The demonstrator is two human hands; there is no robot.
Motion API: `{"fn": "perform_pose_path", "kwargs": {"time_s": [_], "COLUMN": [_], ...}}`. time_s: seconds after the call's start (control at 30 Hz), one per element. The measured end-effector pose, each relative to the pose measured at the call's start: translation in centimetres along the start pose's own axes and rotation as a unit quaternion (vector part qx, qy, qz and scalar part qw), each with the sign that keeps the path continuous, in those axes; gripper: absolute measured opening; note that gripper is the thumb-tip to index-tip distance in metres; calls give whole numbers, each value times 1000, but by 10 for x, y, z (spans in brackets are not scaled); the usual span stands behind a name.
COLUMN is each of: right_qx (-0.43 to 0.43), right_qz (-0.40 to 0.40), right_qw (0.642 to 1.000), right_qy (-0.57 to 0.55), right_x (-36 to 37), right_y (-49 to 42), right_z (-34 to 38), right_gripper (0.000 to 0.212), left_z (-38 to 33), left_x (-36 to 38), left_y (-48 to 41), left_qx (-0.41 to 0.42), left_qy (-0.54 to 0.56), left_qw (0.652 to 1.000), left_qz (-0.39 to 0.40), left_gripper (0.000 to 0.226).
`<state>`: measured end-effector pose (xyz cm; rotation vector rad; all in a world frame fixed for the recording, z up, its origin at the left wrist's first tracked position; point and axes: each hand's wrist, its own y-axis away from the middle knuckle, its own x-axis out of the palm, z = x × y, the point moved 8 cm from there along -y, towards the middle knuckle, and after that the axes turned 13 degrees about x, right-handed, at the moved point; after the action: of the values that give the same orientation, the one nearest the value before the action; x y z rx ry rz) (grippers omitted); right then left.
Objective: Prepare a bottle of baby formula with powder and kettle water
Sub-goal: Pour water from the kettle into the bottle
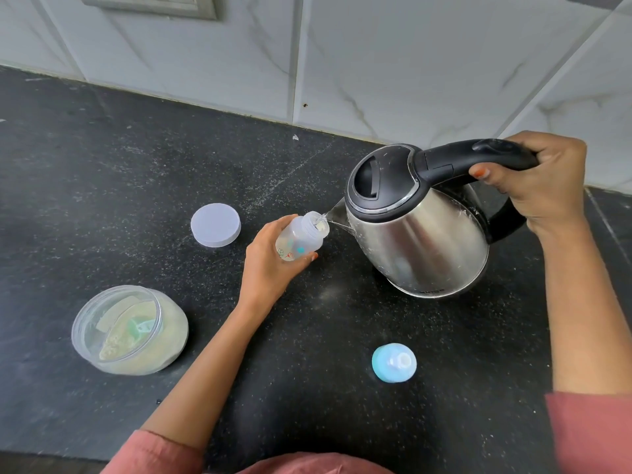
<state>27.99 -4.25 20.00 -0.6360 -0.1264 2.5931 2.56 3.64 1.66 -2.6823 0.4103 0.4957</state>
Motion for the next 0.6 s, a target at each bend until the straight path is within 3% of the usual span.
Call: {"fn": "perform_pose_path", "kwargs": {"time_s": [0.2, 0.6], "right_qx": [-5, -5], "right_qz": [-3, 3], "right_qw": [1000, 1000], "right_qy": [7, 11], "right_x": [0, 4], "right_y": [2, 1], "right_z": [2, 4], "right_gripper": [20, 20], "left_z": [0, 3], "left_x": [0, -5], "left_y": [1, 3], "left_qx": [4, 8], "left_qy": [-6, -13], "left_qw": [1000, 1000], "left_qz": [4, 2], "left_gripper": [62, 61]}}
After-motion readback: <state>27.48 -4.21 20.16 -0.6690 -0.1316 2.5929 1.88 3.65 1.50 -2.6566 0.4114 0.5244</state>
